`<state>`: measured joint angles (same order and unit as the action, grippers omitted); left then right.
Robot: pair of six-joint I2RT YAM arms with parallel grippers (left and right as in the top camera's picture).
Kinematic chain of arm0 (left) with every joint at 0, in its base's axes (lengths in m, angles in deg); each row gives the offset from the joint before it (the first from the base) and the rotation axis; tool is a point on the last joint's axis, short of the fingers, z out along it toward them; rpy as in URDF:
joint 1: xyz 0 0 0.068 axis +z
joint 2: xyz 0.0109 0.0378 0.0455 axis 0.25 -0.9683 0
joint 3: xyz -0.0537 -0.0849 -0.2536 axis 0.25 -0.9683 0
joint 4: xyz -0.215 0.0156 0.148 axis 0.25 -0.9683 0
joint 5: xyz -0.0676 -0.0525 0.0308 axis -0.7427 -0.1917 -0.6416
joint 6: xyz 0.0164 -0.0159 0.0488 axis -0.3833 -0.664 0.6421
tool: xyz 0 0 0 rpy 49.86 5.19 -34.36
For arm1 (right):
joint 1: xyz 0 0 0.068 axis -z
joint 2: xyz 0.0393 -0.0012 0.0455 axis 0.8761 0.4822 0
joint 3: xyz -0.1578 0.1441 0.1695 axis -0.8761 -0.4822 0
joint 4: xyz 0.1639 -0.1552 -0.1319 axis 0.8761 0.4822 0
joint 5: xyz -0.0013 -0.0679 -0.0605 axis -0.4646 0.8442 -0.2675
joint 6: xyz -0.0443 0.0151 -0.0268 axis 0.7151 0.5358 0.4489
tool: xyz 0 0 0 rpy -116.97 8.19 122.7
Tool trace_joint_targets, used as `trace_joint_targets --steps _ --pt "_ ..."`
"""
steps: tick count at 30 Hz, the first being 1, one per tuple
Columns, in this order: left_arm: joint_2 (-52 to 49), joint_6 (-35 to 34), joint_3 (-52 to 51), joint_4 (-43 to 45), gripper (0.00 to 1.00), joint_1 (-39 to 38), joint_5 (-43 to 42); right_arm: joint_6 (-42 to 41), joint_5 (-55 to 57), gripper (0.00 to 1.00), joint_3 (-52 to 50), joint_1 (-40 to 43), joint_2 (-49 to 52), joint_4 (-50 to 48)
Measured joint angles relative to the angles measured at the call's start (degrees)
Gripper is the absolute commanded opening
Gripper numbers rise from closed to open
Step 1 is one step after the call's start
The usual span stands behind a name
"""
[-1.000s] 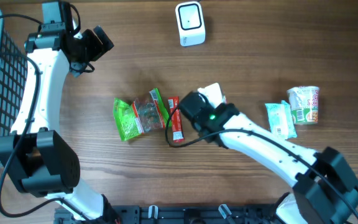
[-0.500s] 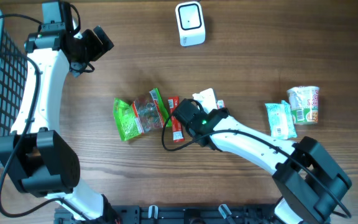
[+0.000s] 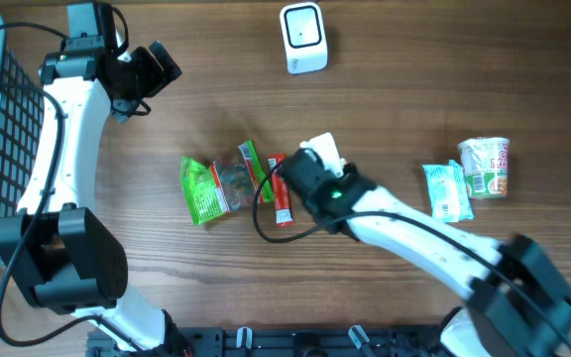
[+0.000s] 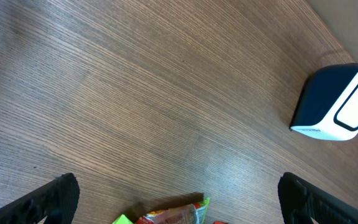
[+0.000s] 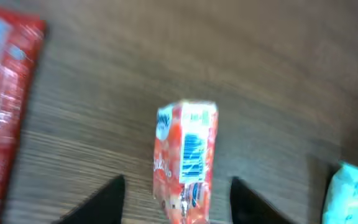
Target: Scan the item barcode
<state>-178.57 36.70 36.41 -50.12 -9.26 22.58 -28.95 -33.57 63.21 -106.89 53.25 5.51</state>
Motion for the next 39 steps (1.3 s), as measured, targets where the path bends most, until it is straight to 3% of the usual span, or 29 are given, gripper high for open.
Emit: trace_joint_targets --steps 1,6,7,8,9,11,16,23,25,29,30,31,32,39 --pt "0.0 0.0 0.0 0.0 1.0 0.0 0.0 0.6 -1.6 0.97 0.5 1.4 -3.7 0.0" --pt "0.0 0.0 0.0 0.0 1.0 0.0 0.0 5.6 -20.6 1.0 1.8 18.1 -13.5 3.4" --pt "0.0 0.0 0.0 0.0 1.0 0.0 0.0 7.8 -28.2 0.95 1.9 23.9 -13.3 4.9" --pt "0.0 0.0 0.0 0.0 1.0 0.0 0.0 8.7 -31.8 0.38 1.8 26.8 -13.2 5.6" --pt "0.0 0.0 0.0 0.0 1.0 0.0 0.0 9.5 -35.1 0.04 1.8 29.6 -12.9 6.1" --pt "0.0 0.0 0.0 0.0 1.0 0.0 0.0 10.7 -39.7 0.04 0.5 33.3 -12.6 6.4" --pt "0.0 0.0 0.0 0.0 1.0 0.0 0.0 10.3 -42.4 0.07 -6.6 33.5 -12.5 0.7" --pt "0.0 0.0 0.0 0.0 1.0 0.0 0.0 -0.1 -43.1 0.08 -21.9 33.5 -12.3 -20.7" --pt "0.0 0.0 0.0 0.0 1.0 0.0 0.0 -1.6 -43.3 0.17 -23.3 33.5 -12.3 -23.3" --pt "0.0 0.0 0.0 0.0 1.0 0.0 0.0 -3.1 -43.5 0.21 -23.3 33.5 -12.3 -23.7" --pt "0.0 0.0 0.0 0.0 1.0 0.0 0.0 -4.0 -43.5 0.2 -23.3 33.5 -12.3 -23.7" --pt "0.0 0.0 0.0 0.0 1.0 0.0 0.0 -4.8 -43.5 0.09 -23.3 33.5 -12.3 -23.8" --pt "0.0 0.0 0.0 0.0 1.0 0.0 0.0 -5.3 -43.6 0.05 -23.3 33.5 -12.3 -23.9" --pt "0.0 0.0 0.0 0.0 1.0 0.0 0.0 -11.3 -44.3 0.06 -23.3 33.2 -12.3 -24.1"
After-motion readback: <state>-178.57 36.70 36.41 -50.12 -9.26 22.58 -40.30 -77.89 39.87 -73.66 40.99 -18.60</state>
